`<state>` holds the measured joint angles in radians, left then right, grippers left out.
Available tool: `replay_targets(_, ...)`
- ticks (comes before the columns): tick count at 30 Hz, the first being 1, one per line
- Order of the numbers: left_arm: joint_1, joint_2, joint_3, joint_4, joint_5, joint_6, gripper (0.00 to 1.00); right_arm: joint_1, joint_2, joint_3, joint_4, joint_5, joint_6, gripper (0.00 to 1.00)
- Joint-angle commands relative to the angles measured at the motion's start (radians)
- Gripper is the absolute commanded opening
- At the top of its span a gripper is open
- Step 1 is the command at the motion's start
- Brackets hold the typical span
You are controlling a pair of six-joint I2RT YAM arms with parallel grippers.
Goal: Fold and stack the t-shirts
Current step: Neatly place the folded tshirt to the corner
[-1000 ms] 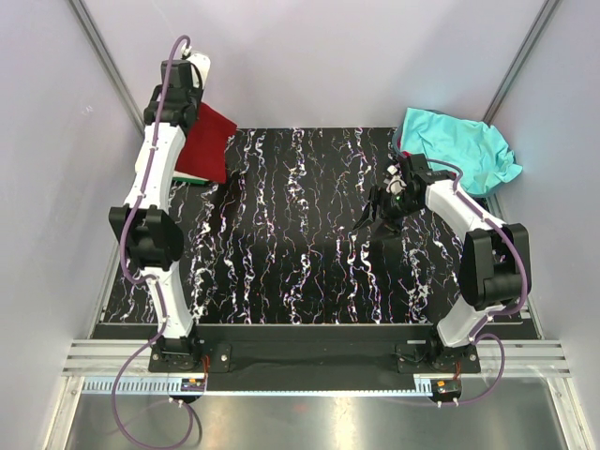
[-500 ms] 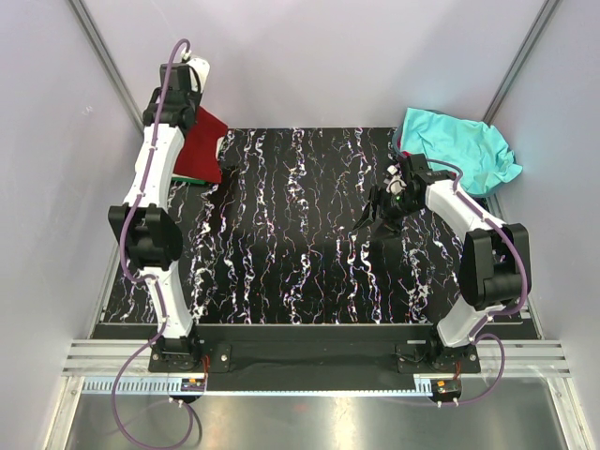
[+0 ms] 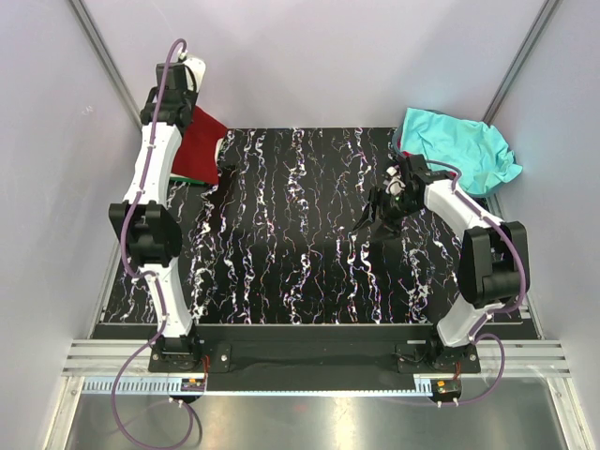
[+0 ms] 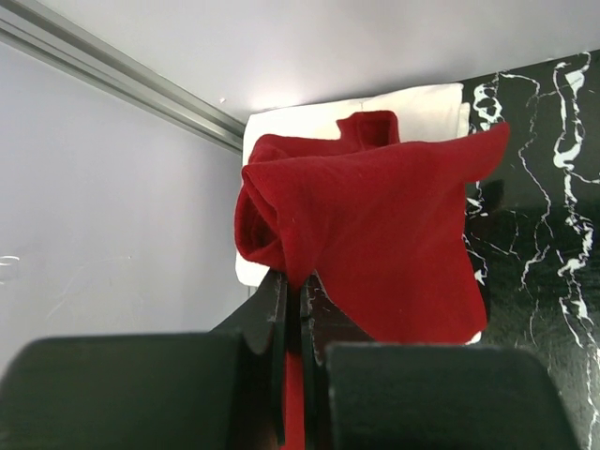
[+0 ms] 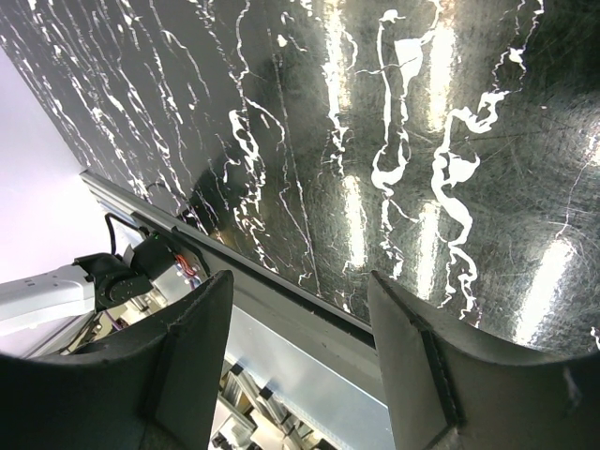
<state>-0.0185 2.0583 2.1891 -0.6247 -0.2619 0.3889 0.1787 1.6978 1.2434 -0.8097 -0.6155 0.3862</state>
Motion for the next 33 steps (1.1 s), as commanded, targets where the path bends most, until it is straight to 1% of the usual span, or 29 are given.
replay_targets(1, 0.017, 0.016, 0.077, 0.1, 0.023, 0.015, 0.0, 0.007, 0.019, 0.028, -0.008, -0.018, -0.003, 0.66)
replay_targets(8, 0.054, 0.083, 0.144, 0.111, 0.056, -0.002, 0.0, 0.007, 0.043, 0.044, -0.016, -0.01, -0.003, 0.66)
replay_targets(14, 0.075, 0.134, 0.166, 0.12, 0.056, -0.021, 0.0, 0.008, 0.069, 0.065, -0.014, -0.01, 0.01, 0.66)
replay_targets(22, 0.127, 0.194, 0.216, 0.172, 0.093, -0.071, 0.0, 0.018, 0.115, 0.096, -0.011, -0.007, 0.028, 0.66)
replay_targets(33, 0.149, 0.284, 0.225, 0.241, 0.104, -0.093, 0.0, 0.036, 0.175, 0.162, -0.039, 0.007, 0.037, 0.66)
